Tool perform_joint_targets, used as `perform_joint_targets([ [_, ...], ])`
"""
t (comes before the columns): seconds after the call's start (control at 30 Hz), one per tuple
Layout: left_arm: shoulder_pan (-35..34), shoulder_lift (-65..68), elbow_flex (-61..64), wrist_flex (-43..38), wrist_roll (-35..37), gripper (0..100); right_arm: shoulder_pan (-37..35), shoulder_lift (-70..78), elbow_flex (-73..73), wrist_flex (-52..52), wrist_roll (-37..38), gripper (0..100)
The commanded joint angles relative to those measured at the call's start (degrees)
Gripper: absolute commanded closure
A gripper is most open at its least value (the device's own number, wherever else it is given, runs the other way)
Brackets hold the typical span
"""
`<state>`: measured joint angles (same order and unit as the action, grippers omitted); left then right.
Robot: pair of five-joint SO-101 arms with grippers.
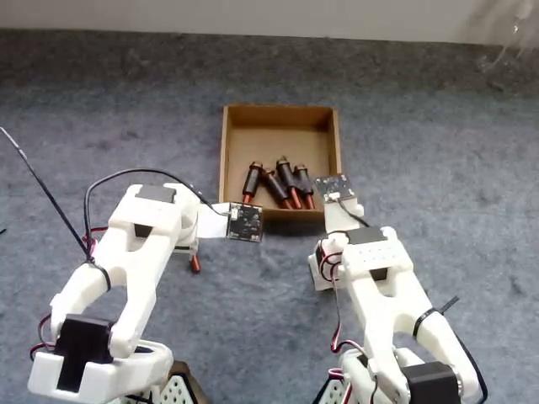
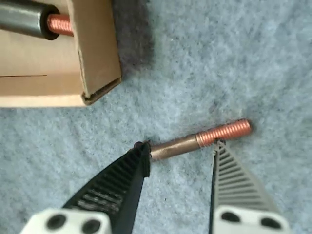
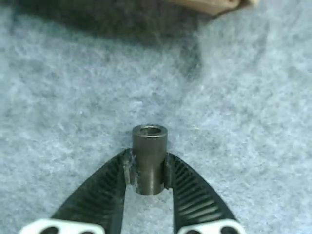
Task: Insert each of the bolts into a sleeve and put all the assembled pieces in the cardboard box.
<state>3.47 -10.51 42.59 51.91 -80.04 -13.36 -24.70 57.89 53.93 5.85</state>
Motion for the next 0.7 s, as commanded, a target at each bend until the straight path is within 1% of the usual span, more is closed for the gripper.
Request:
perform_joint_targets([
  [0.0,1.0,-2.0,0.1,-0.3,-18.7,81,0.7,-2.3,-0.4,-0.7,-0.2,99.5],
  [0.17,0.2,-2.0,4.0,-0.5,-18.9,81,0.7,-2.3,-0.4,-0.7,-0.2,99.5],
  [0.5,-0.7,-2.1,7.0,-0.5,-18.5,81,0.7,-2.3,-0.3,-0.6,-0.4,99.5],
  [0.57,-1.5,-2.2,7.4,-0.4,-18.5,85,0.7,-2.3,-0.3,-0.6,-0.4,99.5],
  [0.63,-2.8,-2.4,7.4,-0.2,-18.4,92,0.7,-2.3,-0.3,-0.6,-0.4,99.5],
  [0.67,-3.4,-2.6,7.4,-0.1,-17.1,96,0.7,-2.3,-0.3,-0.6,-0.4,99.5],
])
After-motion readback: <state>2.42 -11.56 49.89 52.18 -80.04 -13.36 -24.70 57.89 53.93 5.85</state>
